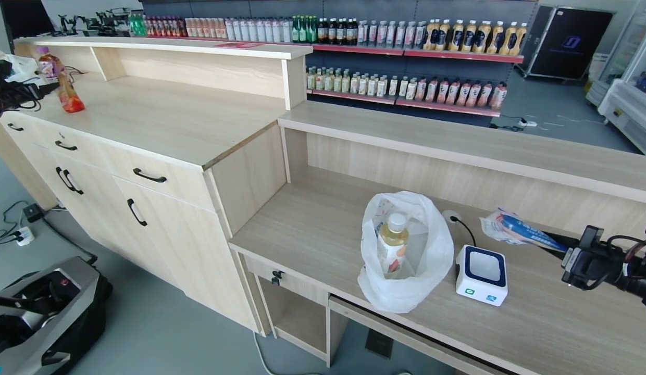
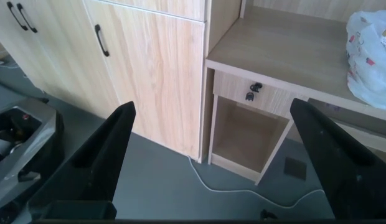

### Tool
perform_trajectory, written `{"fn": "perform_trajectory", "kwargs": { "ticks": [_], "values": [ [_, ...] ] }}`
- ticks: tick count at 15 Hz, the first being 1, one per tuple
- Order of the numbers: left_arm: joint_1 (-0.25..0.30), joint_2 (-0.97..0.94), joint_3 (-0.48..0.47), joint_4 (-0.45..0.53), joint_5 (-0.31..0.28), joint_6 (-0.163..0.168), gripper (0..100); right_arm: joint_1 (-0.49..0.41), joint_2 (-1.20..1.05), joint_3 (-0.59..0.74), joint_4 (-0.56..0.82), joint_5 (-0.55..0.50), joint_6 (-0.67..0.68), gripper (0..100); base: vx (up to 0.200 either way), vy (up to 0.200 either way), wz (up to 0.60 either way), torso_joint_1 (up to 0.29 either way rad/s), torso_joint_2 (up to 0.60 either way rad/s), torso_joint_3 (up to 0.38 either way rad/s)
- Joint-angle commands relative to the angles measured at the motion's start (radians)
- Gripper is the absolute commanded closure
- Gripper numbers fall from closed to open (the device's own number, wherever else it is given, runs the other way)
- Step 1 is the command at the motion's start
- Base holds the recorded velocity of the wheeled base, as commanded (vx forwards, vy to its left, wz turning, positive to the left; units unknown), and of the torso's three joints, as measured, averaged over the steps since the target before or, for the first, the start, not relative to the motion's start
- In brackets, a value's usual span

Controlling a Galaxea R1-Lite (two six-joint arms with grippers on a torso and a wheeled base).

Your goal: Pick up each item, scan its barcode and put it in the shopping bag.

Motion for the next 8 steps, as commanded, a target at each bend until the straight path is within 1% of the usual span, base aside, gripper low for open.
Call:
{"fn": "perform_trajectory", "kwargs": {
  "ticks": [1,8],
  "values": [
    [0.0,0.0,0.0,0.0,0.0,0.0,0,-0.001,0.04,-0.01,0.0,0.003,0.015,100,0.0,0.0,0.0,0.0,0.0,0.0],
    [0.0,0.0,0.0,0.0,0.0,0.0,0,0.016,0.106,-0.03,-0.013,0.022,0.019,100,0.0,0.0,0.0,0.0,0.0,0.0]
  ]
}}
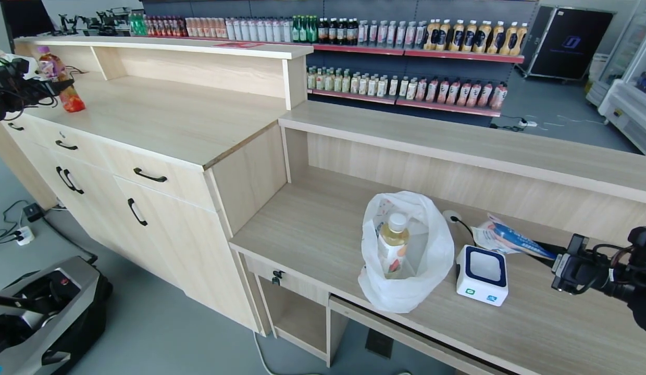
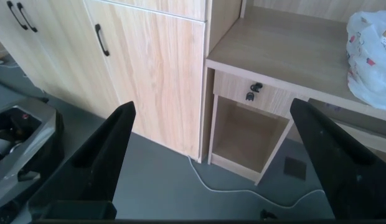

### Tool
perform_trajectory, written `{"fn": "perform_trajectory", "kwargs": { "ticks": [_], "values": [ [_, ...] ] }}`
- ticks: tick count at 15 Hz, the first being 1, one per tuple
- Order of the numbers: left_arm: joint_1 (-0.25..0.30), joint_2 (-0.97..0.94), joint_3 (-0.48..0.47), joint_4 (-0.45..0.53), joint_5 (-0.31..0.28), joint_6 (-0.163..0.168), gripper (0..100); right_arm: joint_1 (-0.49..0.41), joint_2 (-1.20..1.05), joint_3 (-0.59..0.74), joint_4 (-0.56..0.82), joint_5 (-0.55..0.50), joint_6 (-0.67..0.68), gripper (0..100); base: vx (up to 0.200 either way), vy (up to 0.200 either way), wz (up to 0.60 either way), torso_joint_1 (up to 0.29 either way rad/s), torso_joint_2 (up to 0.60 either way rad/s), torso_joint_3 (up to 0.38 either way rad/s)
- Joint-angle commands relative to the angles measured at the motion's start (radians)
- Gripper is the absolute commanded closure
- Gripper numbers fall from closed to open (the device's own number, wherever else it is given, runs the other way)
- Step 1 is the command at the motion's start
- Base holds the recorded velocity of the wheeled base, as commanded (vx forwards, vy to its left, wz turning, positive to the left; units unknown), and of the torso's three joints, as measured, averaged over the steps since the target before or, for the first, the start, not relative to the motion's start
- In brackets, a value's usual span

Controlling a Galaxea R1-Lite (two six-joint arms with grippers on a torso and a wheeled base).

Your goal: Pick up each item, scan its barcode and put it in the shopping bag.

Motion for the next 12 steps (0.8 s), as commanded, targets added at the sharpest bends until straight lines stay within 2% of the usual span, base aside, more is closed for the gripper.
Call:
{"fn": "perform_trajectory", "kwargs": {
  "ticks": [1,7,12],
  "values": [
    [0.0,0.0,0.0,0.0,0.0,0.0,0,0.015,0.025,-0.02,-0.002,0.001,0.001,100,0.0,0.0,0.0,0.0,0.0,0.0],
    [0.0,0.0,0.0,0.0,0.0,0.0,0,0.079,0.062,-0.058,-0.023,0.001,0.04,100,0.0,0.0,0.0,0.0,0.0,0.0],
    [0.0,0.0,0.0,0.0,0.0,0.0,0,0.09,0.095,-0.084,-0.049,0.001,0.057,100,0.0,0.0,0.0,0.0,0.0,0.0]
  ]
}}
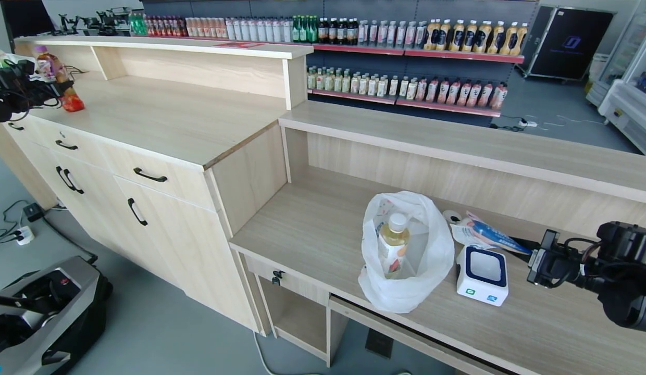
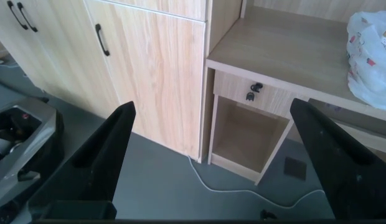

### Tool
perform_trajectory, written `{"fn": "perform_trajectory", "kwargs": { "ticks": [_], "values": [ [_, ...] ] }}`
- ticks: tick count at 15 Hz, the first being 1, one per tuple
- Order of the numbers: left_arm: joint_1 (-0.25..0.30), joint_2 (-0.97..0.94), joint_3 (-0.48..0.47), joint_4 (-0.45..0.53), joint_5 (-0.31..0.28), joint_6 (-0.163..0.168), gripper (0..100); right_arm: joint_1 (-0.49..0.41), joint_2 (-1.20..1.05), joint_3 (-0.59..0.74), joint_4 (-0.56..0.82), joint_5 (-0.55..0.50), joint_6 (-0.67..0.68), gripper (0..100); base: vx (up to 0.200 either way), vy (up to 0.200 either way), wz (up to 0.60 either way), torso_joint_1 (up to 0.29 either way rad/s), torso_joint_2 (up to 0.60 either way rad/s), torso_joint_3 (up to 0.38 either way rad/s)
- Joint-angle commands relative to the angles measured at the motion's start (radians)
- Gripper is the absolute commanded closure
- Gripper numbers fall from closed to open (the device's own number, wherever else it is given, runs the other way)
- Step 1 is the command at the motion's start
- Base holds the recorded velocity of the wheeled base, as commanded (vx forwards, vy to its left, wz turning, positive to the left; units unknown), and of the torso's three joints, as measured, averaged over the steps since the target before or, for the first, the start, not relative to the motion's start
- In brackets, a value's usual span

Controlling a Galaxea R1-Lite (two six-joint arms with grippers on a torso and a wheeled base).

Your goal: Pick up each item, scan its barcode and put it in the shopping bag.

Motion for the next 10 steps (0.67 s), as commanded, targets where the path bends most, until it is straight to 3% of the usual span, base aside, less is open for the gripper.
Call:
{"fn": "perform_trajectory", "kwargs": {
  "ticks": [1,10],
  "values": [
    [0.0,0.0,0.0,0.0,0.0,0.0,0,0.0,0.017,-0.011,-0.002,0.0,0.006,100,0.0,0.0,0.0,0.0,0.0,0.0],
    [0.0,0.0,0.0,0.0,0.0,0.0,0,0.022,0.071,-0.043,-0.063,0.0,0.048,100,0.0,0.0,0.0,0.0,0.0,0.0]
  ]
}}
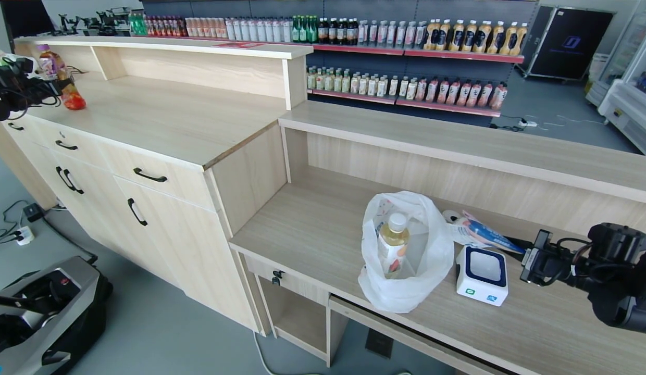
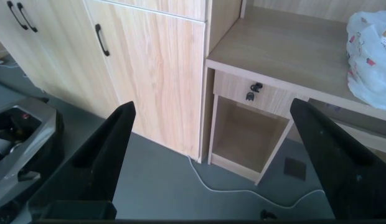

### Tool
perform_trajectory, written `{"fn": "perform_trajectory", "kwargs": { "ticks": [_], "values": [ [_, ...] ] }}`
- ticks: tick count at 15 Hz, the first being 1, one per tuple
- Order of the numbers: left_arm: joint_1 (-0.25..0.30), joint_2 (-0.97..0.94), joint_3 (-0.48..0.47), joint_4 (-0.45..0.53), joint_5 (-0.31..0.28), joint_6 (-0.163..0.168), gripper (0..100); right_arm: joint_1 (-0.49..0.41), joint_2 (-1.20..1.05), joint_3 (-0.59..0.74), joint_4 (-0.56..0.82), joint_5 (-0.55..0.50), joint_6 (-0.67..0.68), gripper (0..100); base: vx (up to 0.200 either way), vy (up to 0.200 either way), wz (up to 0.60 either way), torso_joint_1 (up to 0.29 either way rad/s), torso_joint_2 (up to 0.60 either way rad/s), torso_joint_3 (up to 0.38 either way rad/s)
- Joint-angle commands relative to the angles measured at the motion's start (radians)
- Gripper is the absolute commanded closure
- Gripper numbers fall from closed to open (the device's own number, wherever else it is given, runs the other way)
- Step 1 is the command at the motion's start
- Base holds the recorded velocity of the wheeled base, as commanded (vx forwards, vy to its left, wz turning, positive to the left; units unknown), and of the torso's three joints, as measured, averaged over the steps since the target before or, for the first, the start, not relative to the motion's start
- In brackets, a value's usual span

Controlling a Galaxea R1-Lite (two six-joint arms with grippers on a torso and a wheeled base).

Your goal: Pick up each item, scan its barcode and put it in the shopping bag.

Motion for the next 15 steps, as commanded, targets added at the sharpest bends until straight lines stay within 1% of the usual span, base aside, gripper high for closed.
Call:
{"fn": "perform_trajectory", "kwargs": {
  "ticks": [1,15],
  "values": [
    [0.0,0.0,0.0,0.0,0.0,0.0,0,0.005,0.015,-0.005,-0.005,0.0,0.006,100,0.0,0.0,0.0,0.0,0.0,0.0],
    [0.0,0.0,0.0,0.0,0.0,0.0,0,0.011,0.015,-0.014,-0.008,0.0,0.011,100,0.0,0.0,0.0,0.0,0.0,0.0]
  ]
}}
